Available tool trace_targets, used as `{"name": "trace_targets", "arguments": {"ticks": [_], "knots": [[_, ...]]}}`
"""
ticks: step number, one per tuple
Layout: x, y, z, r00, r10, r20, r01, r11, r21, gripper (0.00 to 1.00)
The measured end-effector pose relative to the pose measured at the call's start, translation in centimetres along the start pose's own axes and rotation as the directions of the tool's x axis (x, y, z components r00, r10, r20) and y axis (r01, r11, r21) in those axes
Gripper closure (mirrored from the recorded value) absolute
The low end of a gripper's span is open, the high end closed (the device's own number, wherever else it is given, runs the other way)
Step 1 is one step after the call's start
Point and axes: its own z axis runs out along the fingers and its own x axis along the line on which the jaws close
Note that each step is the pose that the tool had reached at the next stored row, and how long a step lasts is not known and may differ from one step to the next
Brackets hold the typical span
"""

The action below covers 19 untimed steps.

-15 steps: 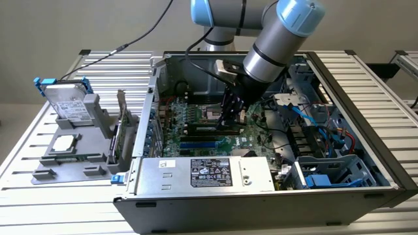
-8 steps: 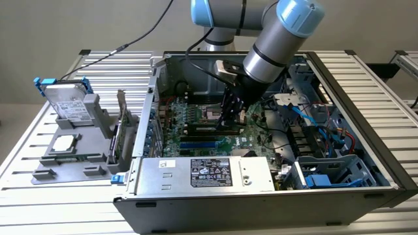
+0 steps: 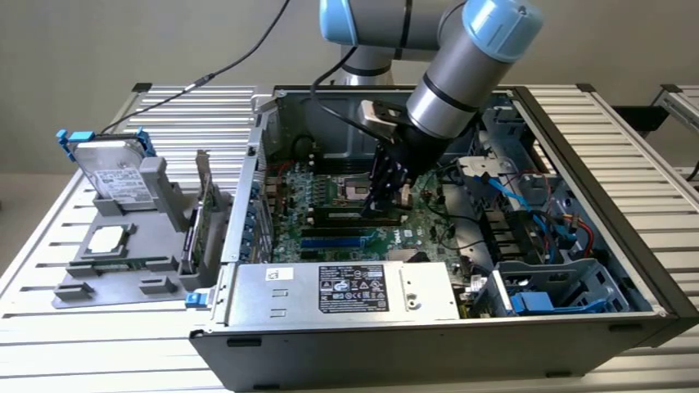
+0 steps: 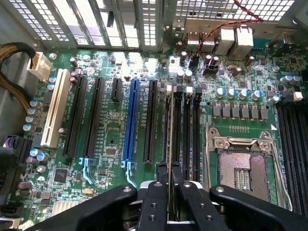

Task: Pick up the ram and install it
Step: 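Insert the ram into the slot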

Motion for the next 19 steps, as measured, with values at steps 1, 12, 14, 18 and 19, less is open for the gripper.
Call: {"name": "trace_targets", "arguments": {"ticks": [1, 12, 14, 18, 19], "knots": [[0.0, -0.01, -0.01, 1.0, 0.0, -0.0002, 0.0, 1.0, 0.0, 0.86], [0.0, -0.08, 0.12, 1.0, -0.001, -0.0006, 0.001, 1.0, 0.0, 0.86], [0.0, -0.1, 0.17, 1.0, -0.001, -0.0005, 0.001, 1.0, 0.0, 0.86], [0.0, -0.09, 0.23, 1.0, -0.001, -0.0007, 0.001, 1.0, -0.0001, 0.86], [0.0, -0.09, 0.23, 1.0, -0.001, -0.0008, 0.001, 1.0, -0.0001, 0.84]]}}
